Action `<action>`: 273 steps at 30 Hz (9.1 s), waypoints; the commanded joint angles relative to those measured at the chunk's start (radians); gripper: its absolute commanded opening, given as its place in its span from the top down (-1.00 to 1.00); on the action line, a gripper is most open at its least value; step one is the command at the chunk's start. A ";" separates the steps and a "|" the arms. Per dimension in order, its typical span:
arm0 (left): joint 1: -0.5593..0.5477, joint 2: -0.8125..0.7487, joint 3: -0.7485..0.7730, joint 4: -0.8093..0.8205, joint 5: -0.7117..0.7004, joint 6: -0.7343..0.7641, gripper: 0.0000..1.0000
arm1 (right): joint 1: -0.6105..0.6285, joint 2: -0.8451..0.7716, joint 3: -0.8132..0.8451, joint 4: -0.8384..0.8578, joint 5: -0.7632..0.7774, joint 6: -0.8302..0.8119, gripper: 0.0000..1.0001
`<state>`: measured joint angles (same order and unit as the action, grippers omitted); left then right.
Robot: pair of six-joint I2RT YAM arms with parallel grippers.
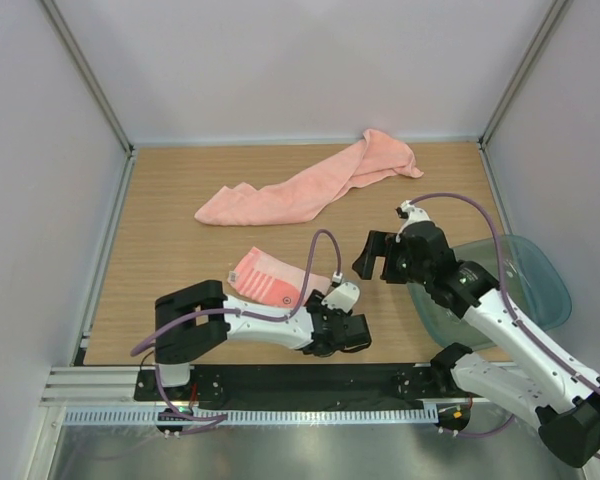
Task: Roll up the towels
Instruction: Roll the towel
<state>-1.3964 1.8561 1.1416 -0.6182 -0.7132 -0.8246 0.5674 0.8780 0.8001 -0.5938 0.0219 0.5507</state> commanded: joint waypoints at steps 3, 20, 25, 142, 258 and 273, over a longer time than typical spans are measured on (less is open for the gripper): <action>0.027 -0.008 -0.031 0.051 -0.074 0.018 -0.16 | -0.001 0.022 0.034 0.038 -0.010 -0.015 -1.00; 0.066 -0.181 -0.248 0.233 0.003 0.013 0.99 | -0.003 0.185 -0.015 0.139 -0.155 0.073 -1.00; 0.079 -0.273 -0.309 0.298 0.052 0.028 0.99 | 0.006 0.375 -0.062 0.281 -0.287 0.199 -0.93; 0.735 -0.572 -0.460 0.267 0.863 -0.255 1.00 | 0.101 0.358 -0.076 0.629 -0.508 0.058 -0.08; 0.906 -0.491 -0.658 0.402 1.051 -0.107 0.38 | 0.138 0.978 -0.053 0.993 -0.421 0.308 0.57; 0.649 -0.856 -0.396 -0.071 0.513 -0.005 0.46 | 0.143 0.877 0.039 0.706 -0.410 0.239 0.64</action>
<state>-0.6552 1.0229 0.6727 -0.6037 -0.0406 -0.8711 0.7094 1.8072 0.8078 0.2272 -0.4240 0.8345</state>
